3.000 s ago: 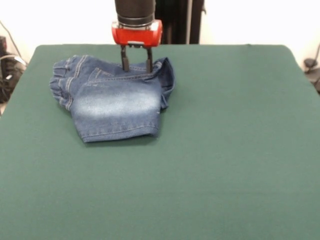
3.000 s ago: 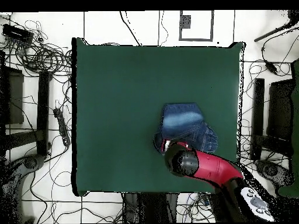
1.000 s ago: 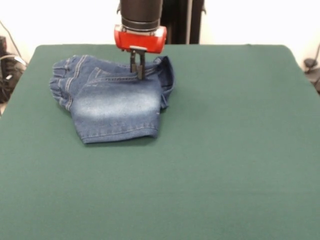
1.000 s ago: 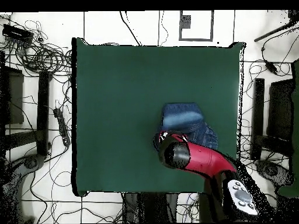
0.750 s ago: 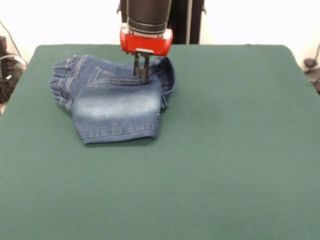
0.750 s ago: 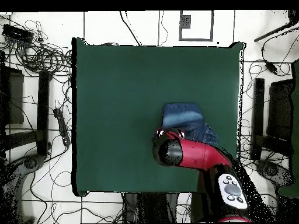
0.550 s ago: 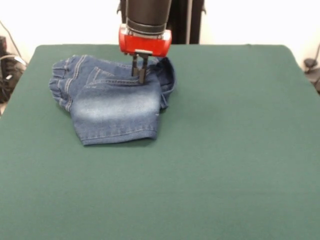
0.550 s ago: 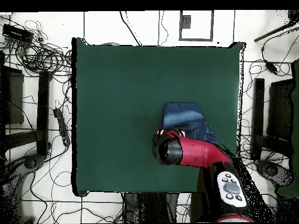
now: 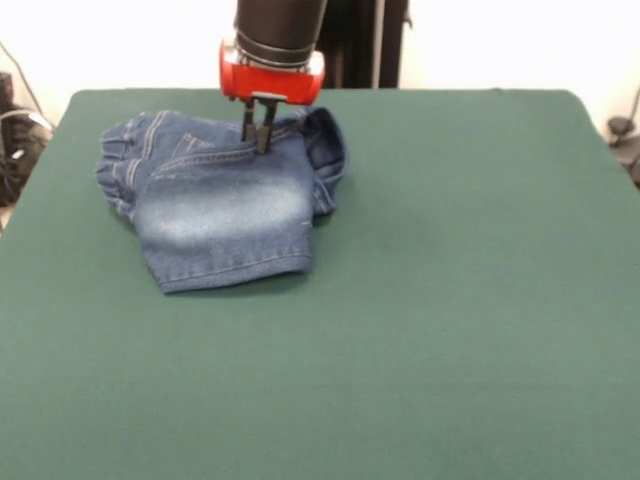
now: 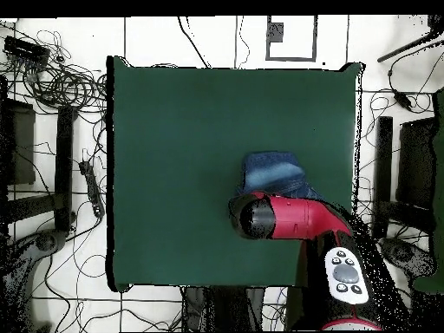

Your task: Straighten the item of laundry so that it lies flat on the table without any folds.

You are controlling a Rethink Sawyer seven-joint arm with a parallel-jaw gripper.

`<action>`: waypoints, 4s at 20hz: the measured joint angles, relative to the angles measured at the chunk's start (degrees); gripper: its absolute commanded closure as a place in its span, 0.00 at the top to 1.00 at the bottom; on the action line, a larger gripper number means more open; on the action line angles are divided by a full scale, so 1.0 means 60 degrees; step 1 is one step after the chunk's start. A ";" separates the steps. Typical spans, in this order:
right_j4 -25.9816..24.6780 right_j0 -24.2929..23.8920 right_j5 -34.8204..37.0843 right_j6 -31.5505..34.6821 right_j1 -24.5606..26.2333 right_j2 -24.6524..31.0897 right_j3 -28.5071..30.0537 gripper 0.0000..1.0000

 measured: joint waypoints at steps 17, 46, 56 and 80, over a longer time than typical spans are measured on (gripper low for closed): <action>-0.0804 0.0349 0.0993 0.0000 -0.0048 0.0073 -0.0615 0.00; -0.1733 0.2190 0.2203 0.0000 -0.0169 0.0058 -0.1269 0.00; -0.2155 0.2607 0.2459 0.0000 -0.0156 -0.0022 -0.1468 0.00; -0.2682 0.2927 0.2457 0.0000 -0.0135 -0.0124 -0.1477 0.00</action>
